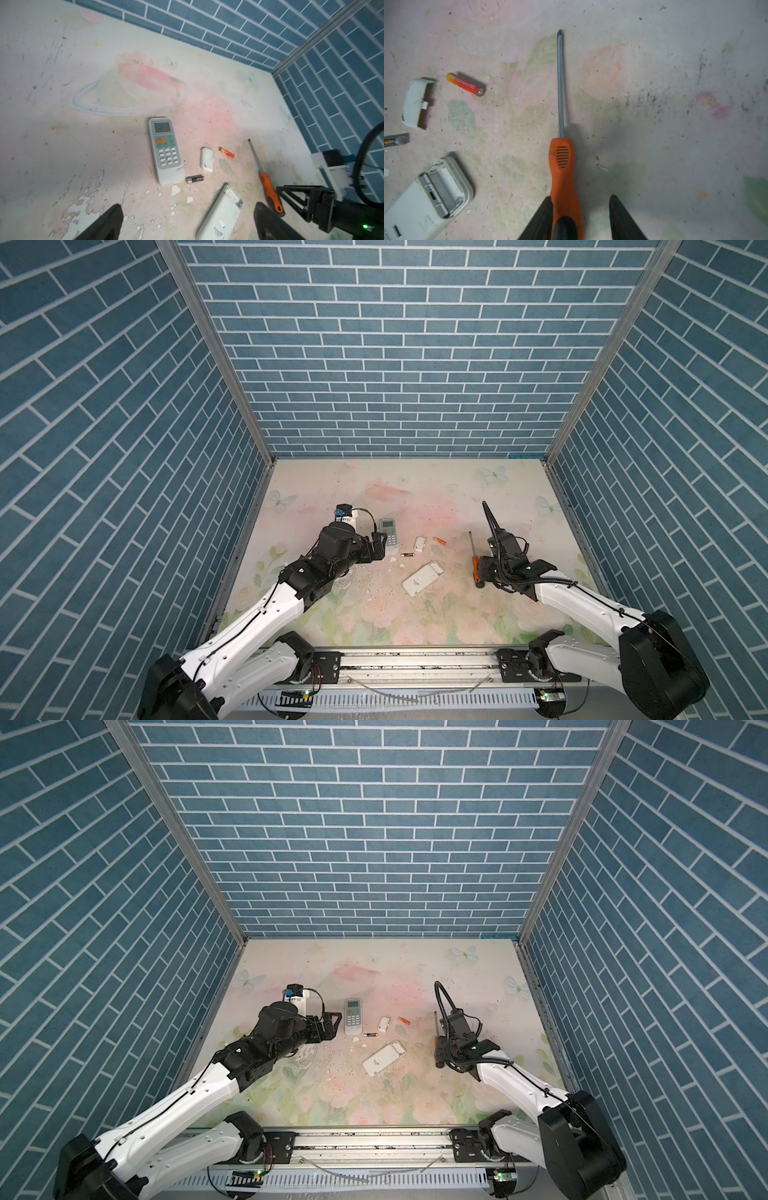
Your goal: Unload the batteries from the remote control
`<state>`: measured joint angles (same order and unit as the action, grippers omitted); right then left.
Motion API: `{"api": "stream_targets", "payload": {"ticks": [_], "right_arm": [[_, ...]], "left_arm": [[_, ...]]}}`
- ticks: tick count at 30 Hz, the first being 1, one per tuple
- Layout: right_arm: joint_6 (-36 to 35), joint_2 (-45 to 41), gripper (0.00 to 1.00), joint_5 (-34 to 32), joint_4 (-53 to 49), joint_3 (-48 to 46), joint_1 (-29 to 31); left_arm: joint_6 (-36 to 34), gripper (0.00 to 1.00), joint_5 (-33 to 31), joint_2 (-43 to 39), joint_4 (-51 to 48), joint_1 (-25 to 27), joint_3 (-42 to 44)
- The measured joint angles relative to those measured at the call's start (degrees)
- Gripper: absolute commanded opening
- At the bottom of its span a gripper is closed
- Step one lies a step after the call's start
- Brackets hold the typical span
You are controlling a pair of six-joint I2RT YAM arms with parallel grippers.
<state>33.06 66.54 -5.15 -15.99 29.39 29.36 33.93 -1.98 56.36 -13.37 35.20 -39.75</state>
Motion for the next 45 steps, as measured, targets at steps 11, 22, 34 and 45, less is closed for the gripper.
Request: {"api": "stream_targets", "payload": {"ticks": [11, 22, 34, 45], "right_arm": [[-0.02, -0.07, 0.5, -0.07, -3.34, 2.73, 0.0], [-2.69, -7.74, 0.53, -2.49, -11.41, 13.4, 0.0], [-6.95, -7.85, 0.54, -2.8, -14.1, 17.59, 0.0], [-9.2, -5.86, 0.54, -3.04, -14.14, 18.69, 0.0]], "left_arm": [[-1.42, 1.0, -3.13, 18.56, -15.98, -0.02, -17.27], [-1.4, 1.0, -8.59, 44.02, -28.44, 1.64, -36.94], [-0.63, 0.93, -8.94, 62.42, -32.2, 1.95, -51.45], [0.35, 0.82, -8.04, 65.51, -32.52, 0.31, -52.26]]}}
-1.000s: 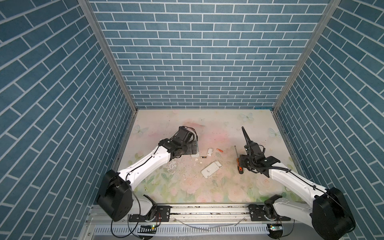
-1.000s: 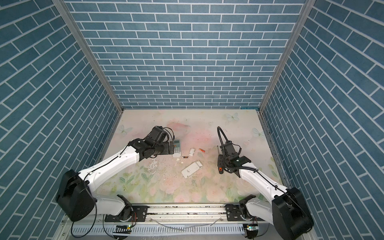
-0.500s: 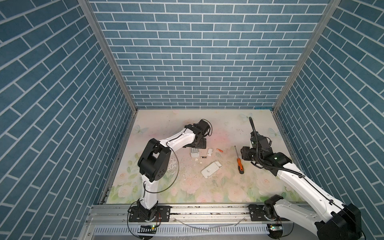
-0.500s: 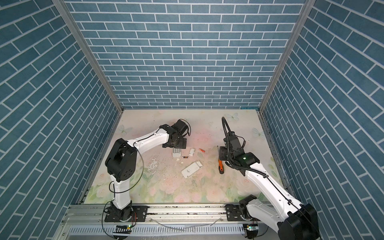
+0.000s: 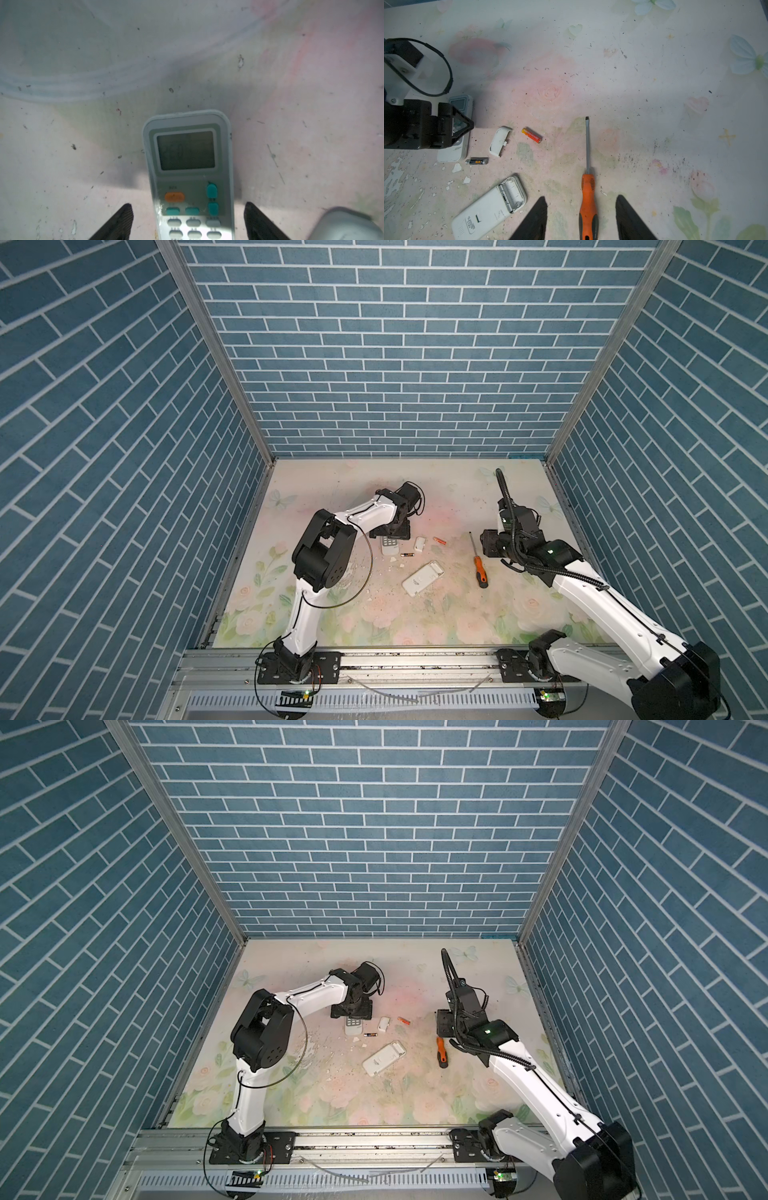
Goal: Unload the batteries from the remote control
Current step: 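Grasp the white keypad remote by its lower end with the left gripper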
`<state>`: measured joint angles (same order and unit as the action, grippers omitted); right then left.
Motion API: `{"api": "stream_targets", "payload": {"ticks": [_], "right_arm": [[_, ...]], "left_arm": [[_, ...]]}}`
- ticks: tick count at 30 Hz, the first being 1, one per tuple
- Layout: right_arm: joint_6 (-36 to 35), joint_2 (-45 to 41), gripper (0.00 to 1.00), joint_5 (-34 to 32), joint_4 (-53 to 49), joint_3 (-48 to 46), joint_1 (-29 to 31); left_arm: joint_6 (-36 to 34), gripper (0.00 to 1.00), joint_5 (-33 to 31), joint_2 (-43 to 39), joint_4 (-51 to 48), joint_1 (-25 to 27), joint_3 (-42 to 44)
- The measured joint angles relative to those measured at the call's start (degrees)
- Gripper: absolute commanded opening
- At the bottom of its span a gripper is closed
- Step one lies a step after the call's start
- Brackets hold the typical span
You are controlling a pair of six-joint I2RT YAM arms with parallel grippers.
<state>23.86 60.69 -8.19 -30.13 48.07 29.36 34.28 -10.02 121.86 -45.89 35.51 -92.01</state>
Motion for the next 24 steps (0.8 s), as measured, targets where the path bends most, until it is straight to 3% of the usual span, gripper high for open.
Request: {"api": "stream_targets", "payload": {"ticks": [7, 19, 24], "right_arm": [[-0.15, 1.31, 0.53, -0.35, 0.15, 0.0, 0.0], [-0.17, 1.7, 0.52, -1.09, 0.57, 0.0, 0.0], [-0.17, 2.69, 0.51, -0.81, 0.66, 0.0, 0.0]], "left_arm": [[-0.07, 0.75, 1.09, 0.96, 0.39, -0.52, 0.0], [-0.02, 0.38, 2.36, 1.2, 1.68, -1.11, 0.04], [-0.02, 0.35, 2.4, 1.09, 1.77, -1.14, 0.13]]}}
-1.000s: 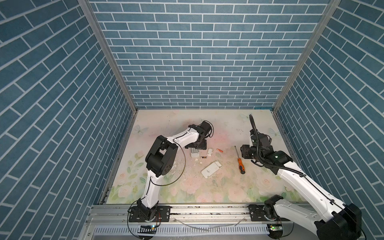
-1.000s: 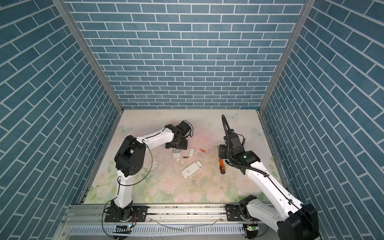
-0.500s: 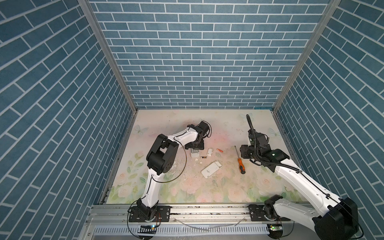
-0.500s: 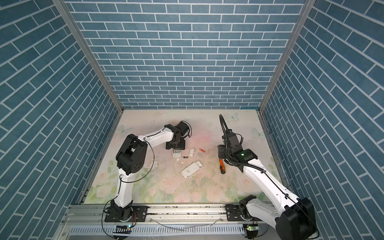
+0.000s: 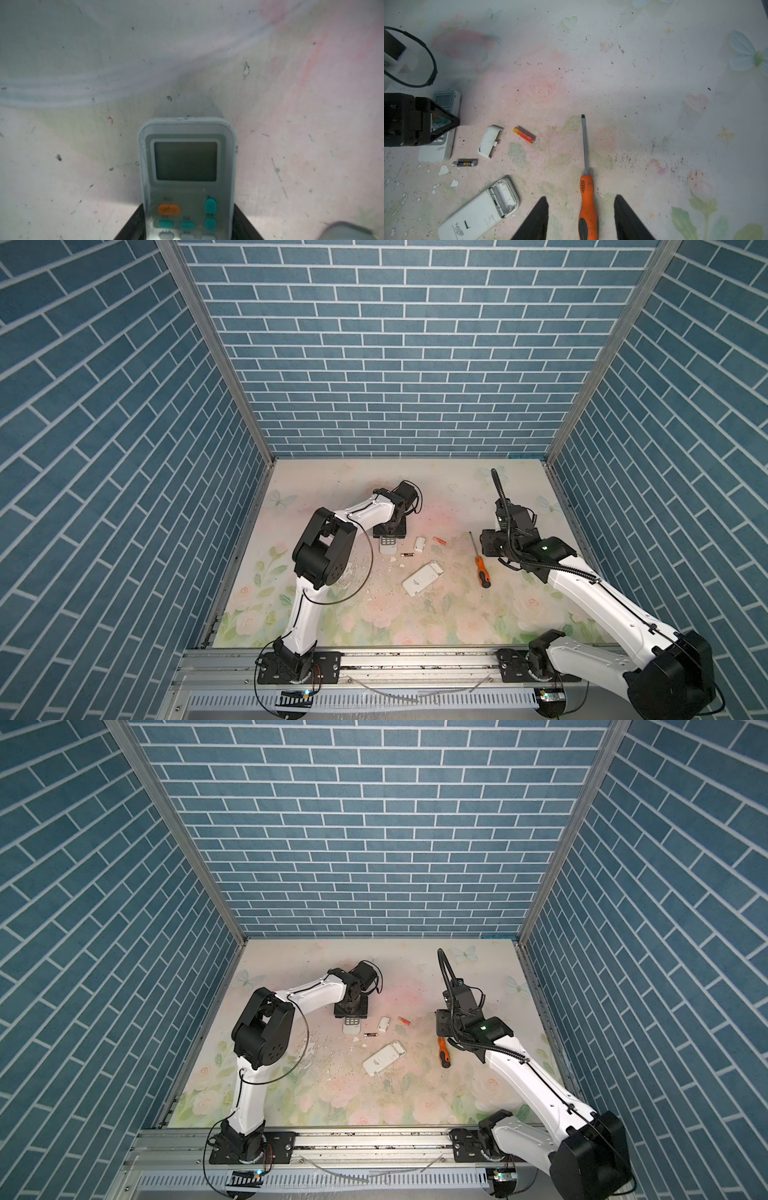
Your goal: Unload the batteries from the remote control
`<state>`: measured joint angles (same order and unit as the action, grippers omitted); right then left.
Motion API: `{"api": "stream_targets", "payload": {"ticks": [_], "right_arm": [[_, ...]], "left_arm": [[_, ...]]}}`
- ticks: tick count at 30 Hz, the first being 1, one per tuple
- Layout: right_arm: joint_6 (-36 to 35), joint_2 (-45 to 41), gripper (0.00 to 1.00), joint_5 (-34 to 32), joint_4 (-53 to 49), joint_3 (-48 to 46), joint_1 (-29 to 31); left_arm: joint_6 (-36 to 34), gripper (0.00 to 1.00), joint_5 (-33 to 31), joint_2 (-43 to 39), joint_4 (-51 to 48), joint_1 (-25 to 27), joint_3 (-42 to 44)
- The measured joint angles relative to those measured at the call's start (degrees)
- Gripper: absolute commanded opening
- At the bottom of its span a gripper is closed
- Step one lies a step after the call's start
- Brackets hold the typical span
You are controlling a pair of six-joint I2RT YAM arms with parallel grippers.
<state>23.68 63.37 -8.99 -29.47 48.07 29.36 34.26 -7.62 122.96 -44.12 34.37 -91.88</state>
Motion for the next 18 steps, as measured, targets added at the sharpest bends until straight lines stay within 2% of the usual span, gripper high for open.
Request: {"api": "stream_targets", "payload": {"ticks": [11, 18], "right_arm": [[-0.11, 5.14, 0.41, 6.4, 3.56, 1.46, 0.0], [1.51, 9.46, 0.37, 13.81, 10.03, 1.68, 0.94]], "left_arm": [[1.11, 0.35, 3.85, -8.28, 3.15, -2.73, 8.04], [4.61, 0.34, 9.86, -17.94, 11.58, -4.68, 15.39]]}}
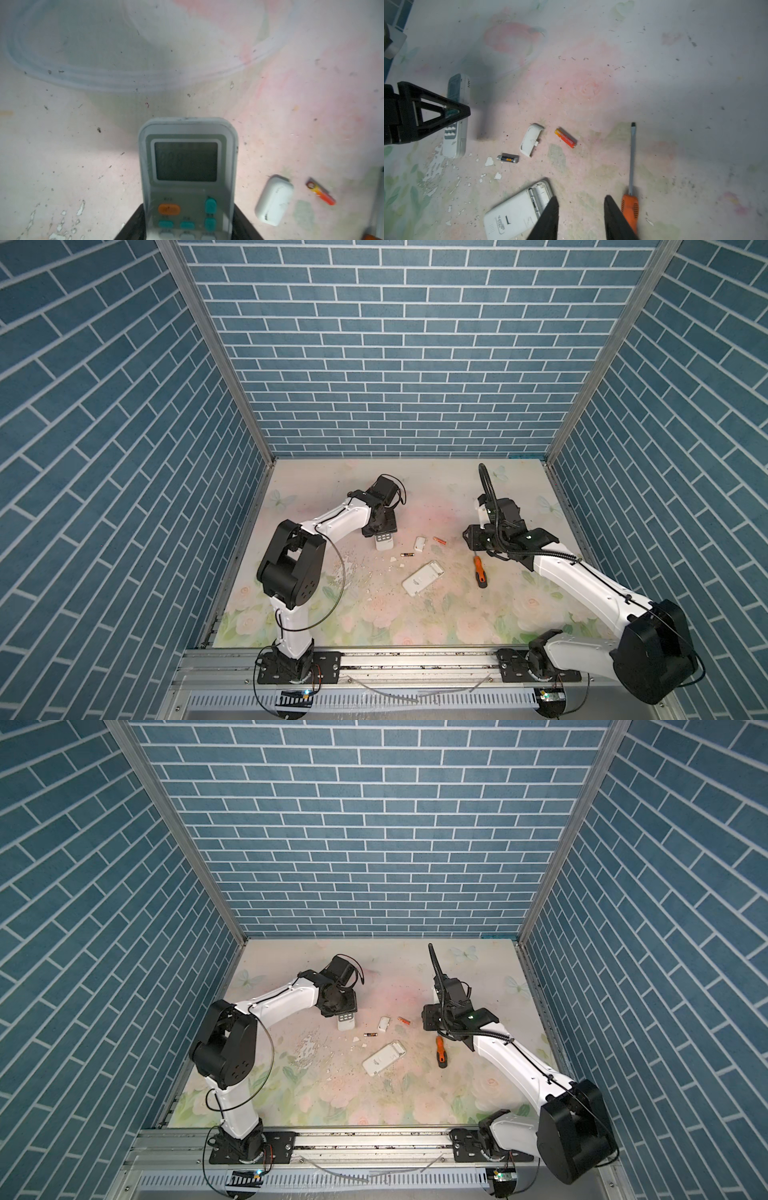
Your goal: Unload the batteries from the remote control
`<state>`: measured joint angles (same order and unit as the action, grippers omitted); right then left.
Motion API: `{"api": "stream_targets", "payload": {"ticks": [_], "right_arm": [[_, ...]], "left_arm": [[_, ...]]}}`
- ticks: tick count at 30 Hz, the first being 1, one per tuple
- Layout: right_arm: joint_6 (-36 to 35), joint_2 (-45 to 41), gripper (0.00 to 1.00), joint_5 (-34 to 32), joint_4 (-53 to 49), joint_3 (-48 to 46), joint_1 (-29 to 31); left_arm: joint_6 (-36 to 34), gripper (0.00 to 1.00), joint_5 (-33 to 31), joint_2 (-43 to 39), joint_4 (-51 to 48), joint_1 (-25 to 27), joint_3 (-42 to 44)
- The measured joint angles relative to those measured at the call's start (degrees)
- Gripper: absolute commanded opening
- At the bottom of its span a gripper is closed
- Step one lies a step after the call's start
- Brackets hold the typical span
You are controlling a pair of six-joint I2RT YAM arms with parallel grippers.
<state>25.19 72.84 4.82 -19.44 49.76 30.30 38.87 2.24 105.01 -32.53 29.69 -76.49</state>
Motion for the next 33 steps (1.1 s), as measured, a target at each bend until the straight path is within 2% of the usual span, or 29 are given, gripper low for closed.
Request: {"api": "stream_targets", "payload": {"ticks": [5, 13, 19, 28, 33], "right_arm": [[3.13, 3.61, 0.37, 3.65, 8.07, 0.0, 4.11], [7.13, 10.34, 0.36, 6.25, 20.39, 2.43, 10.34], [7.67, 13.22, 0.36, 6.71, 23.3, 6.27, 11.8], [7.54, 15.43, 0.36, 6.93, 22.47, 11.52, 12.72], [7.39, 17.51, 0.31, 6.95, 21.16, 13.29, 13.57]], "left_arm": [[4.59, 0.34, 5.66, -5.44, 9.03, -1.09, 5.31], [11.91, 0.34, 13.79, -9.29, 21.31, -2.05, 8.66], [14.78, 0.34, 17.0, -10.99, 25.38, -2.23, 9.35], [16.17, 0.34, 18.43, -11.69, 27.8, -2.4, 11.13], [16.94, 0.34, 18.6, -11.85, 29.09, -2.4, 12.04]]}}
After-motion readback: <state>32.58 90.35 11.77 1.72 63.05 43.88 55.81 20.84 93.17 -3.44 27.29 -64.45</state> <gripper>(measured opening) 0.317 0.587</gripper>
